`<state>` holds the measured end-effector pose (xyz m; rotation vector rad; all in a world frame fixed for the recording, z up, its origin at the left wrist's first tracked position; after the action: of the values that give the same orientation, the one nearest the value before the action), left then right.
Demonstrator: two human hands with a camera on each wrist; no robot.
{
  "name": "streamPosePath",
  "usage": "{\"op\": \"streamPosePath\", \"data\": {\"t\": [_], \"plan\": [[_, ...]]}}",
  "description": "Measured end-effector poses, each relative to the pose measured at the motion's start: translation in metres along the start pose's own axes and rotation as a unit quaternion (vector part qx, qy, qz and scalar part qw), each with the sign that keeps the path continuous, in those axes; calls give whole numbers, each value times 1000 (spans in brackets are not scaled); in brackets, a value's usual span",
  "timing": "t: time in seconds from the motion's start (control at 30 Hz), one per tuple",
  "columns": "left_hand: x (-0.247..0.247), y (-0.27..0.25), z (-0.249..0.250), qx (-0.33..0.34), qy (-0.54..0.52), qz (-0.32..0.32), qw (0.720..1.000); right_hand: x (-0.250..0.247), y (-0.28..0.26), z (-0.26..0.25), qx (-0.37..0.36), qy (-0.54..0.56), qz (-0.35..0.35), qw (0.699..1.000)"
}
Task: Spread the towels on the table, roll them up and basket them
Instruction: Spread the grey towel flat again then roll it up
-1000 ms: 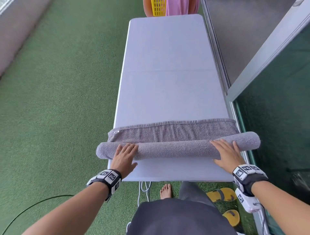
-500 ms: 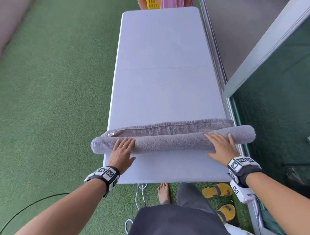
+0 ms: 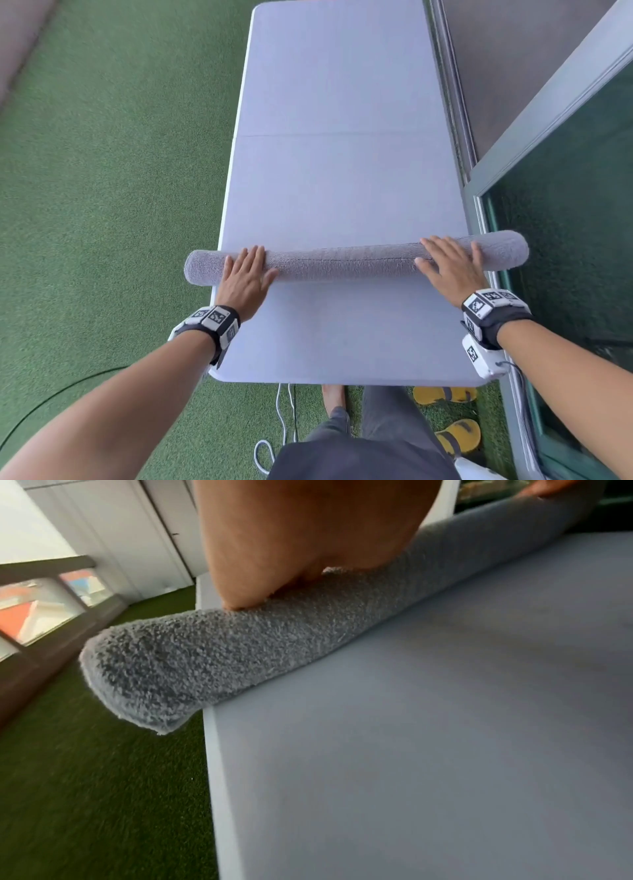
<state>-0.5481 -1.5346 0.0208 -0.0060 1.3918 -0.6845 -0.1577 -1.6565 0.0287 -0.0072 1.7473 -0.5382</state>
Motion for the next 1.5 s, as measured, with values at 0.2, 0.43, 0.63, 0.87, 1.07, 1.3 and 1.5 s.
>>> {"op": "streamPosePath", "data": {"t": [0.2, 0.43, 0.63, 0.87, 1.07, 1.3, 1.5], "plan": [[20, -2, 13, 30, 71, 7, 997, 16, -2, -8, -36, -69, -21, 997], [48, 11, 108, 71, 89, 11, 994, 45, 8, -75, -119, -78, -24, 990], [27, 5, -1, 46, 162, -31, 985, 8, 15, 34, -54, -153, -67, 985], [14, -7, -49, -100, 115, -95, 984, 10, -4, 68, 47, -96, -55, 993], [32, -32, 21, -170, 70, -121, 975, 27, -44, 10, 101, -80, -38, 991], [63, -62, 130, -161, -116, -159, 967, 55, -88, -85, 131, 189, -120, 966], [73, -86, 136, -178, -331, -116, 919, 75, -109, -102, 154, 286, -107, 940]]}}
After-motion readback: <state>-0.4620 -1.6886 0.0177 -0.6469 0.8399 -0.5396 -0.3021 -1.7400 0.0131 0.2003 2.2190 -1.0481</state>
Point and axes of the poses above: each hand's wrist, its own y-axis towards the middle knuckle, its own x-axis out of the palm, z = x × y, the point moved 5 cm from there along y, towards the middle knuckle, and after that the axes turned 5 degrees about -z, right-handed, at the moved point
